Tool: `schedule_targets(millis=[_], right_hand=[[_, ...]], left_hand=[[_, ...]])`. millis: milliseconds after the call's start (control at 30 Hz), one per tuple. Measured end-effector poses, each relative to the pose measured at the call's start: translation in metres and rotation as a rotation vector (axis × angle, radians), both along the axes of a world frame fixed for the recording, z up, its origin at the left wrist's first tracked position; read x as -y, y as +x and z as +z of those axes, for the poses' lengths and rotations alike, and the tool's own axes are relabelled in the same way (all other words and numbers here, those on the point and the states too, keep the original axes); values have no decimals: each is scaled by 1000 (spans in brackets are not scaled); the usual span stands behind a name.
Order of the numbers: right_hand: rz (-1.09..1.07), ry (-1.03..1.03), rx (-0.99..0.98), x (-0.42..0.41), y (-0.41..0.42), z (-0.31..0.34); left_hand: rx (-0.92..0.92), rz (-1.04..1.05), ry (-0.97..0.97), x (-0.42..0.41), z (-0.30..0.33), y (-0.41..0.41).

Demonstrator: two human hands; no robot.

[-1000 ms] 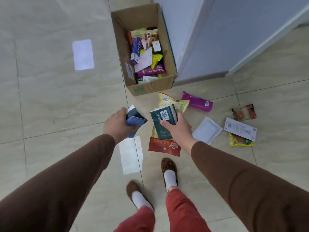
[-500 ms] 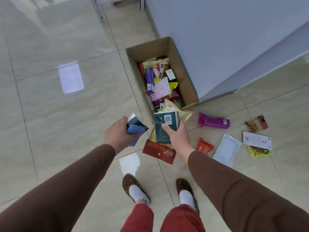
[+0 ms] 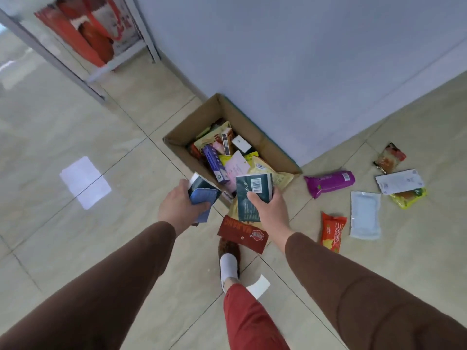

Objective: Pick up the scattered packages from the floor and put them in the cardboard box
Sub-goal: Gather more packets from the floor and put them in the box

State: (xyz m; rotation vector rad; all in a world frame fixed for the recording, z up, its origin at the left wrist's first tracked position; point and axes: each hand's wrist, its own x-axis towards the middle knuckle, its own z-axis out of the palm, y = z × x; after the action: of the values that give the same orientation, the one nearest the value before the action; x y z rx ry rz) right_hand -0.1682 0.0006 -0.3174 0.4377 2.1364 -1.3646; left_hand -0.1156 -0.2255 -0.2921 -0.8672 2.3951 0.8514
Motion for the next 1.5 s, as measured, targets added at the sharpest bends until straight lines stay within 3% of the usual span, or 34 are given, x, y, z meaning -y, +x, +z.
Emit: schedule_targets(millis=[367, 600, 733, 1033, 1500], right_hand=[[-262, 37, 53, 63, -50, -29], [-469, 220, 27, 78, -65, -53], [-477, 442, 64, 83, -50, -63], [-282, 460, 69, 103, 7, -52], [-383, 561, 55, -25, 117, 11]], left_hand=[[-6, -250, -7, 57, -35, -134], [25, -521, -15, 72, -66, -191], [-25, -667, -34, 77, -80, -186], [-48, -1083, -91, 53, -74, -151], [-151, -1445, -79, -99, -22, -97]])
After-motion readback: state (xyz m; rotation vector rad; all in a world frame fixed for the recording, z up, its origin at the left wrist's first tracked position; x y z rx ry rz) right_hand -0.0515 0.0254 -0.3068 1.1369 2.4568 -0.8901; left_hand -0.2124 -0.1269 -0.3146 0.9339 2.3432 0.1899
